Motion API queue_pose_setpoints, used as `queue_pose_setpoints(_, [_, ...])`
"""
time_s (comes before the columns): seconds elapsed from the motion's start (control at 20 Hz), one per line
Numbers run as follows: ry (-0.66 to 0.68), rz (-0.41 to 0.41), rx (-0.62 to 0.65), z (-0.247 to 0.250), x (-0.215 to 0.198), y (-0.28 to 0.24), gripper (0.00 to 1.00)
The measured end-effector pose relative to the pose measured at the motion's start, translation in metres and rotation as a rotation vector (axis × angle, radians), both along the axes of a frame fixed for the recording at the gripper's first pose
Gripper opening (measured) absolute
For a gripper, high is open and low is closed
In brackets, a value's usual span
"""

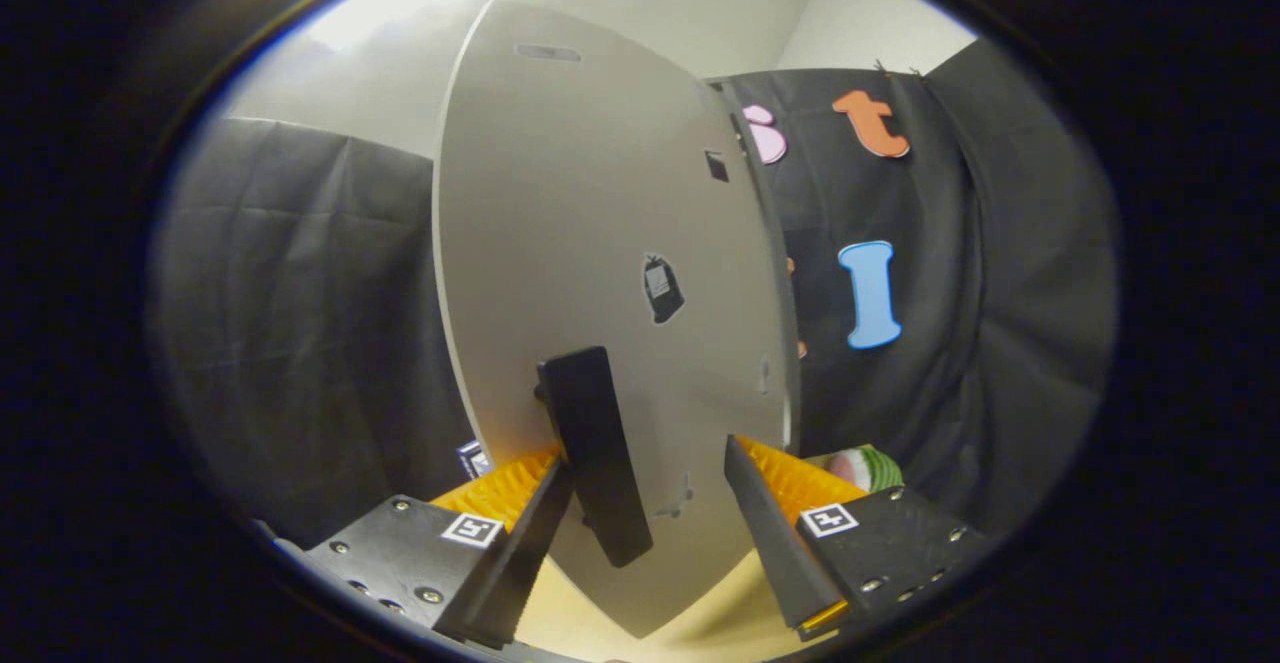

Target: Open the shoe cabinet door, grab the shoes and put them into the shoe cabinet, then close the shoe cabinet door.

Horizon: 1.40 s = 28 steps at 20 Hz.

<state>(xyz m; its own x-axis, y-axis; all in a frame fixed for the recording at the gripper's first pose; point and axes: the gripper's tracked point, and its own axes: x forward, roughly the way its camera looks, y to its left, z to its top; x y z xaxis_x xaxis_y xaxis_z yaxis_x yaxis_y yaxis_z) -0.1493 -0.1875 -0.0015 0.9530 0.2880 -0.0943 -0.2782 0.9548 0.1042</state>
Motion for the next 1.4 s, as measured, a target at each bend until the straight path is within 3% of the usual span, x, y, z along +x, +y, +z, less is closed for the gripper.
queue_pose_setpoints(0.35, [0.010, 0.043, -0.019, -0.008, 0.028, 0.051, 0.93])
queue_pose_setpoints(0.8, [0.016, 0.042, 0.008, -0.016, 0.072, 0.098, 0.93])
queue_pose_setpoints(1.05, [0.023, 0.002, 0.045, -0.020, 0.094, 0.110, 0.99])
queue_pose_setpoints(1.4, [0.006, -0.055, 0.056, -0.022, 0.114, 0.125, 0.99])
